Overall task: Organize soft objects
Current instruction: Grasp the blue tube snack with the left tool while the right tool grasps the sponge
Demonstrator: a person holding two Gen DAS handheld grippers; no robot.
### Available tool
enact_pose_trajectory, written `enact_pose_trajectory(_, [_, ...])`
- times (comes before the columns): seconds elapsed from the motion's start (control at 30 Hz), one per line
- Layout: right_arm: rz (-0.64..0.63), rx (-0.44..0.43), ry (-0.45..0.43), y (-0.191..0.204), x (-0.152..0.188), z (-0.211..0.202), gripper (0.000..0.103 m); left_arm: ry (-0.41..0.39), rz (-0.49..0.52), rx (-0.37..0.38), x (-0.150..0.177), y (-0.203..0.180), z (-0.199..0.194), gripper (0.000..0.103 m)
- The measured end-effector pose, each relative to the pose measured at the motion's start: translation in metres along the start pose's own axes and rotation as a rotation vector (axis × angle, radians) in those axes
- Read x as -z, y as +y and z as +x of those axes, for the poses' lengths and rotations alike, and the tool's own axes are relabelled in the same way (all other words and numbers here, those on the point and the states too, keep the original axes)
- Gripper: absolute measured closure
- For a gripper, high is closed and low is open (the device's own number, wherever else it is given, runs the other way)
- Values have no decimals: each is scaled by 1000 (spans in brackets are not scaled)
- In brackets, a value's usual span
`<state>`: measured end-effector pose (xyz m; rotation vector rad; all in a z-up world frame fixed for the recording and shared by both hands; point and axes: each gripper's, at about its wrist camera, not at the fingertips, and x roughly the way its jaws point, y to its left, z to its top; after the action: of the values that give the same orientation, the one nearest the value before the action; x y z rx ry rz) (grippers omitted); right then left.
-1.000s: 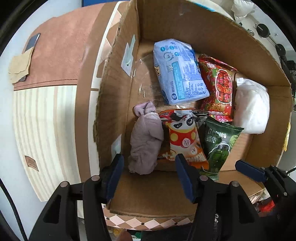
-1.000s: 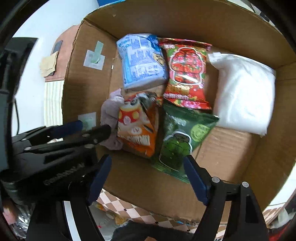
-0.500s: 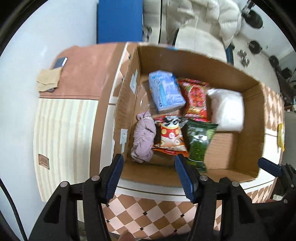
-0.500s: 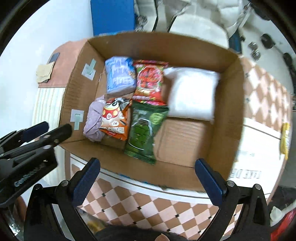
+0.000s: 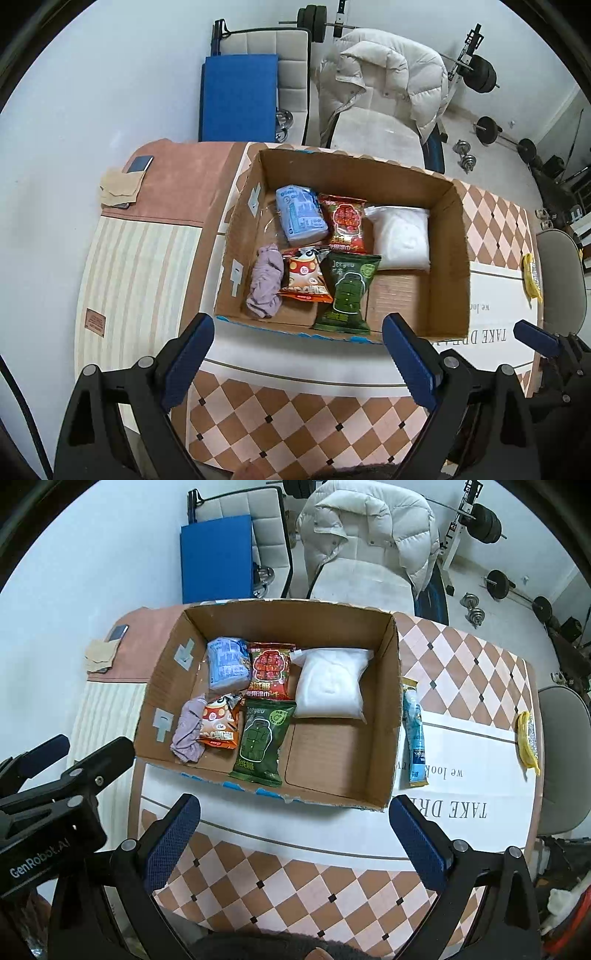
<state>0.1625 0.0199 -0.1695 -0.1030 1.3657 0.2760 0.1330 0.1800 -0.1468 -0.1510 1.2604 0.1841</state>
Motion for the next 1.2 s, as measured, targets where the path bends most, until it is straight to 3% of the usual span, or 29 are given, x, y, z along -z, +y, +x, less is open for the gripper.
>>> enact_pose_trajectory(0.23, [67, -90, -63, -40, 4, -19, 0, -29, 17, -8, -7, -39, -13, 10])
enact_pose_trajectory(0.43, [207, -76, -111, -140, 11, -34, 0, -33, 135, 23, -27, -132, -7, 10])
enact_pose_trajectory(0.57, [315, 9, -106, -230, 18, -34, 0, 60, 247, 76, -39, -214, 30, 10])
enact_pose_trajectory(0.67, [383, 61, -56, -293, 23, -22, 0, 213, 293, 131, -45, -270, 75, 10])
enact_pose_trajectory(0.87, [452, 128, 11, -389, 24, 12, 0, 452, 314, 85, -46, -351, 180, 10])
enact_pose_trajectory(0.97, [460, 152, 48, -421, 22, 34, 0, 521, 297, 11, -44, -363, 227, 10])
enact_pose_trajectory(1.07, [463, 150, 83, -446, 20, 54, 0, 584, 226, -11, -44, -360, 265, 10])
enact_pose_trajectory(1.2, [441, 146, 118, -462, 12, 80, 0, 629, 208, -41, -40, -362, 297, 10])
